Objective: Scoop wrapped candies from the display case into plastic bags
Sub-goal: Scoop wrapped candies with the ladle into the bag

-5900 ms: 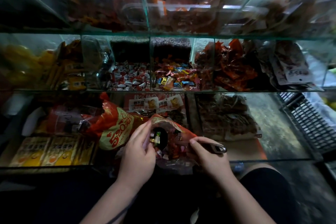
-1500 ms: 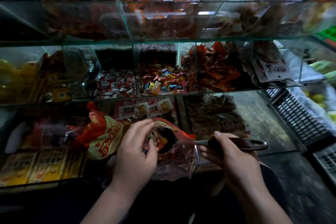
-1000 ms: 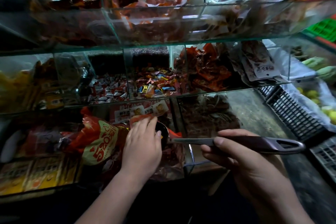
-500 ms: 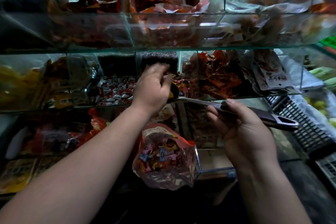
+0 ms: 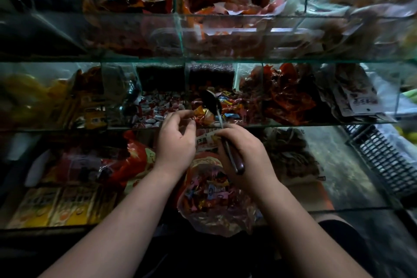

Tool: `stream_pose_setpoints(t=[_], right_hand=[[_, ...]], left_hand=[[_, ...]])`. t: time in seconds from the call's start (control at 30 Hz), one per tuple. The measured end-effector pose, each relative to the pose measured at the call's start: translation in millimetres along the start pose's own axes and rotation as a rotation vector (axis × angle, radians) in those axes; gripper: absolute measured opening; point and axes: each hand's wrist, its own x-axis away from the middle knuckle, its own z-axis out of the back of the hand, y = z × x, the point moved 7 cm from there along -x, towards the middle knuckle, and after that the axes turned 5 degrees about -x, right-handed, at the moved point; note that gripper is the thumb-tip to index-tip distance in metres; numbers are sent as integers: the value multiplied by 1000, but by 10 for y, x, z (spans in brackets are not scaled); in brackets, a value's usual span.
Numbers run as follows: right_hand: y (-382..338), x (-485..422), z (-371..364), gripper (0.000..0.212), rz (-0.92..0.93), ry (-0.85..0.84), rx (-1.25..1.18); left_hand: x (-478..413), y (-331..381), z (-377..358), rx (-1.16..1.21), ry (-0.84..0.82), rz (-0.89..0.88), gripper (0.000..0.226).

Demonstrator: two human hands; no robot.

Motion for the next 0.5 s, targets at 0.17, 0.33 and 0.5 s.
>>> stream_pose_setpoints(t=[0.17,0.33,0.5], right_hand=[[-255,288,514,13,32,363,-245],[-574,754,1061,13,-99,464,-416],[-110,919,990,20,-574,272,-693]], left_hand=[[78,24,-36,-23,-48,-8,28],[435,-31,19,-91,-104,-40,32],[841,-317,112,-146,-140,59,29]])
